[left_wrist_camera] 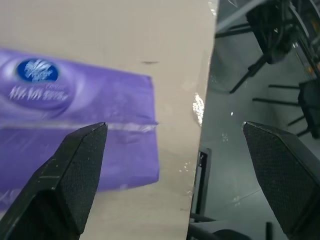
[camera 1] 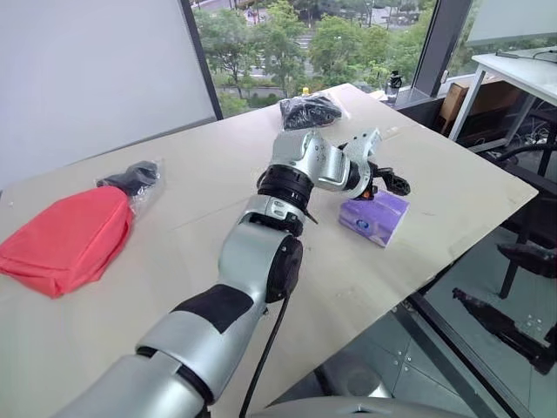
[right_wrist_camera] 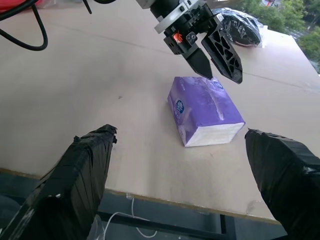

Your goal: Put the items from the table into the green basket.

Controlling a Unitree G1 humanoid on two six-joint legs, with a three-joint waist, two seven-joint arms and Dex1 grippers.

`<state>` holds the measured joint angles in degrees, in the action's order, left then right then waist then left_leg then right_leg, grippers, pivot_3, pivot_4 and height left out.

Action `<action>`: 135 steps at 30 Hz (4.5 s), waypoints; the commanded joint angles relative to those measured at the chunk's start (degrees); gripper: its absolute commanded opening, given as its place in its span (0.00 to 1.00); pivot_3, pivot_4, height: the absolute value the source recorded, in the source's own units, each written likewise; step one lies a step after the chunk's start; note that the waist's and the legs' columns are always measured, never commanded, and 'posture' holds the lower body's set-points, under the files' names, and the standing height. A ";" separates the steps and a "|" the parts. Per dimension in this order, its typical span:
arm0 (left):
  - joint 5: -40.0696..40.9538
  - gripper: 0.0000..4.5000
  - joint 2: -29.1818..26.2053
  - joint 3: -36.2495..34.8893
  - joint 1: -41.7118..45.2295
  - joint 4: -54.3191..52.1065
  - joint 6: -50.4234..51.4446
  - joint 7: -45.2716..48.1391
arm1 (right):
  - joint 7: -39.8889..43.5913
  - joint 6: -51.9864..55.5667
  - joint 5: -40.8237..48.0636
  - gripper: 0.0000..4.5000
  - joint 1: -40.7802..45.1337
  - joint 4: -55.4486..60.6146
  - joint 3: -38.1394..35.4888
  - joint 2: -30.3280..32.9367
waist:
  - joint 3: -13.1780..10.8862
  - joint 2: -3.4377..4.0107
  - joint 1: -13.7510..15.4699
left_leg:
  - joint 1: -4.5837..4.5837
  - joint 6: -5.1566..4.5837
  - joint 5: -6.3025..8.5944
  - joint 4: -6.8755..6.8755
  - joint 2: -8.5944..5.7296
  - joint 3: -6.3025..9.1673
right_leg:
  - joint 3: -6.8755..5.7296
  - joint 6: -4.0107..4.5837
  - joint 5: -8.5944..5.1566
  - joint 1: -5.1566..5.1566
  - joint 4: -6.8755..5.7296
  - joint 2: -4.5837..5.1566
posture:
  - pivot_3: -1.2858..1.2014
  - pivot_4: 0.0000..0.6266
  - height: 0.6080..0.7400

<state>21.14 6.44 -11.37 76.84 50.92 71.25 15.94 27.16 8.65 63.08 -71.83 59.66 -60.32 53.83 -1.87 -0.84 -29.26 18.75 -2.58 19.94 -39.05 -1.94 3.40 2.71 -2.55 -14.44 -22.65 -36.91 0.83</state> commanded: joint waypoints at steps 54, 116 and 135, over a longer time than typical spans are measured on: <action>0.22 0.99 -7.03 1.94 -5.64 -16.15 18.32 3.03 | -8.58 -14.01 -6.60 1.00 -7.63 0.34 7.56 6.54 | -0.43 -0.29 0.01 | 0.02 0.11 0.03 0.05 -0.12 0.10 | -0.09 -0.03 -0.01 -0.01 0.00 0.17 | 0.29 0.00 1.00; 0.15 0.01 -39.81 -15.25 -31.59 -56.65 -18.10 -12.44 | 14.05 20.35 -11.94 1.00 96.81 -29.90 64.30 -1.18 | -0.27 -0.27 33.14 | 1.22 0.93 -0.60 -0.29 -0.23 0.31 | -0.30 1.10 0.75 -2.14 -0.91 0.18 | 0.60 0.00 1.00; -16.82 0.01 -71.69 -16.10 -43.71 -33.03 -35.44 -4.63 | 21.93 26.87 -13.37 1.00 111.69 -34.37 66.16 -17.01 | 0.04 -0.61 39.80 | 1.25 1.11 -0.71 -0.18 -0.21 0.88 | -1.27 1.42 0.91 -2.13 -1.01 0.20 | 0.64 0.00 1.00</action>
<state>6.71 -63.43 -26.50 34.26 17.16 39.03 11.99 48.50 35.88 49.89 39.39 23.72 8.13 36.78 -1.83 -1.45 10.54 20.01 -1.45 19.21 -39.22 -2.15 4.31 1.42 -1.12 -13.54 -24.78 -37.93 1.02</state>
